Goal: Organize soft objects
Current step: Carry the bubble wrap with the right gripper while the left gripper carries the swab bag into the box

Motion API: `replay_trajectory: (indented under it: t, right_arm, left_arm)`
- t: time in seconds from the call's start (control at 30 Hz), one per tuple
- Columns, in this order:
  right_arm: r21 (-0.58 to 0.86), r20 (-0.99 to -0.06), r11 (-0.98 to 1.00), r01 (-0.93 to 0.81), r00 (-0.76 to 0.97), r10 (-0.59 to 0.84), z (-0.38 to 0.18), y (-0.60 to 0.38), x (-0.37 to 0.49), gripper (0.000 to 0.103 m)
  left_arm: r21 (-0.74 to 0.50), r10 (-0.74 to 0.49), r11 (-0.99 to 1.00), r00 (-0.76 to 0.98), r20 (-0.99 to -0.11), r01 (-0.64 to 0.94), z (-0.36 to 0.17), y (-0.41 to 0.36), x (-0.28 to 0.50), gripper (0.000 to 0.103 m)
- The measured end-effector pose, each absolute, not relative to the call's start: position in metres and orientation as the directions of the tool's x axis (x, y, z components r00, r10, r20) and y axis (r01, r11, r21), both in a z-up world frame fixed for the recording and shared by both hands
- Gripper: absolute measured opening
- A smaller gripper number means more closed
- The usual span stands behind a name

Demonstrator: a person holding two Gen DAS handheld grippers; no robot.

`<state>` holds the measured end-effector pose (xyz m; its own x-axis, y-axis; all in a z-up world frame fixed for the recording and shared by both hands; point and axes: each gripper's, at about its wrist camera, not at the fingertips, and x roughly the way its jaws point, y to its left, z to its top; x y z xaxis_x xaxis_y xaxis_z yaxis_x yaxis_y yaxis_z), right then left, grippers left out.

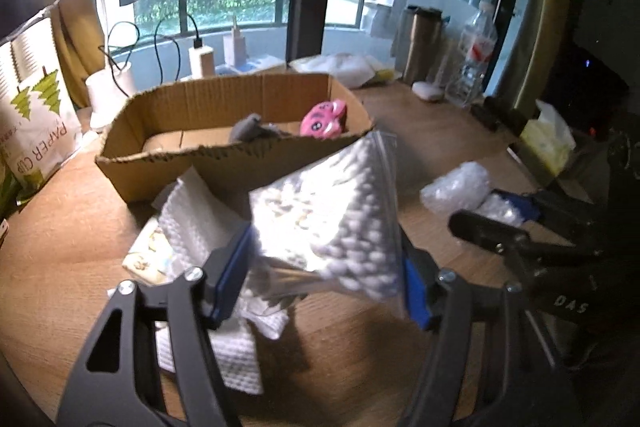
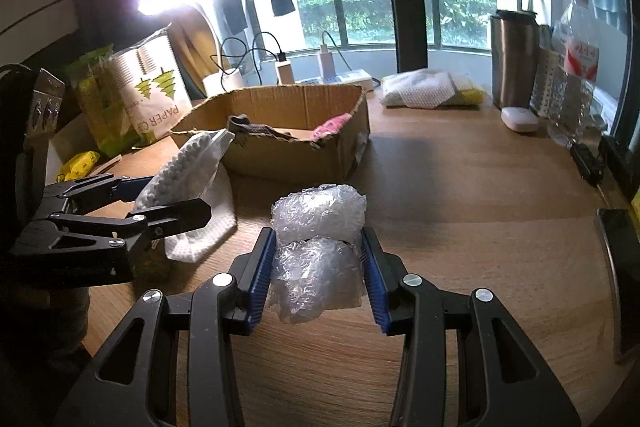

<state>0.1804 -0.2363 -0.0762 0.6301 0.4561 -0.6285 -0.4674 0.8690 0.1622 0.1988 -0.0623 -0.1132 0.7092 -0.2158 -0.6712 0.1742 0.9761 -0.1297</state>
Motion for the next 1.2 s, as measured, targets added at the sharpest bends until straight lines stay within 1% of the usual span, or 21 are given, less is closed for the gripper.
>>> replay_trajectory:
  t: [0.2,0.7,1.2]
  right_arm:
    - [0.133,-0.619,0.864,-0.485,0.641,0.455,-0.062,-0.222,0.177,0.044]
    - [0.068,-0.593,0.851,-0.521,0.664,0.455,-0.032,-0.187,0.185,0.045]
    - [0.057,-0.584,0.839,-0.541,0.663,0.468,-0.024,-0.169,0.212,0.044]
  left_arm:
    - [-0.157,-0.234,0.972,0.742,-0.628,0.174,-0.096,-0.049,0.190,0.067]
    - [-0.198,-0.217,0.972,0.812,-0.542,0.128,-0.063,0.000,0.185,0.067]
    - [-0.202,-0.173,0.976,0.854,-0.491,0.082,-0.053,0.030,0.205,0.068]
